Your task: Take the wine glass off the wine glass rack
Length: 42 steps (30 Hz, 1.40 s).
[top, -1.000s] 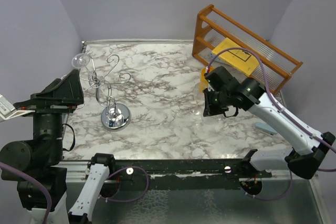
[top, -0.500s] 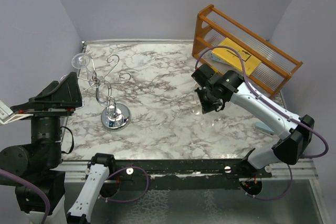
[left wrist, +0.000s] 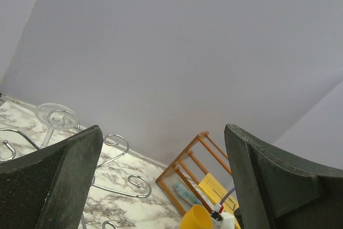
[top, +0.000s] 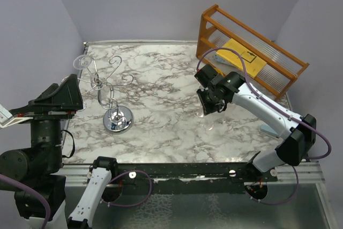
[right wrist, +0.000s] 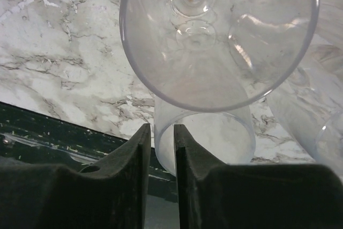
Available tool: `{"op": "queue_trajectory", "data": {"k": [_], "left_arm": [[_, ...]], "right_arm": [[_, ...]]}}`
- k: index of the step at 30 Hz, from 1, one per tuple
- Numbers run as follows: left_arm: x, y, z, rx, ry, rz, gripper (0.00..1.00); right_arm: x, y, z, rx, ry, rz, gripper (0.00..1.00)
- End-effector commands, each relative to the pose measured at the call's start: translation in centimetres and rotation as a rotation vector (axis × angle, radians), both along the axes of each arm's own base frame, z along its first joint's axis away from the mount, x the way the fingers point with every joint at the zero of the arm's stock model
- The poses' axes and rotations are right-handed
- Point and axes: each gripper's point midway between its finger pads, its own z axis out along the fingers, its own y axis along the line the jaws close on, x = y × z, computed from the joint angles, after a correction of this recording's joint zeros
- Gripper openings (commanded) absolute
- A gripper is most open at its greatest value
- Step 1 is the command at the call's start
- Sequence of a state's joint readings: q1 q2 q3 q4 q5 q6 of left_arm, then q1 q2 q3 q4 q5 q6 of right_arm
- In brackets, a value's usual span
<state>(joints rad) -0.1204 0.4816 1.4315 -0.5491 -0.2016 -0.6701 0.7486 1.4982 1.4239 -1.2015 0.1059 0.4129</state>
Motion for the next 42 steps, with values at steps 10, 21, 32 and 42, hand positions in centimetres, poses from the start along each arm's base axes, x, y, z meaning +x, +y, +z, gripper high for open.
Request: {"op": "queue_trajectory", "data": {"k": [10,21,32,42], "left_arm": [[0.9,-0.7,0.9,-0.002,0.014,-0.037,0.99],[8.0,-4.8,-0.9,0.063,0.168,-0.210,0.99],[19.4,-6.3,-3.4,0.131,0.340,-0.216,0.99],[27.4,-0.6,-3.0,0.147,0.400,-0.118,0.99]], "right_arm": [[1.6,0.8,5.7,0.130,-0.180,0.019,0.68],[0.4,1.0,13.5,0.437,-0.528,0.136,0.96],[-0.7,0.2,15.9,0.511,-0.672,0.211,0.98],[-1.4,0.0,15.2,0.525,-0.693,0.247,0.99]]}}
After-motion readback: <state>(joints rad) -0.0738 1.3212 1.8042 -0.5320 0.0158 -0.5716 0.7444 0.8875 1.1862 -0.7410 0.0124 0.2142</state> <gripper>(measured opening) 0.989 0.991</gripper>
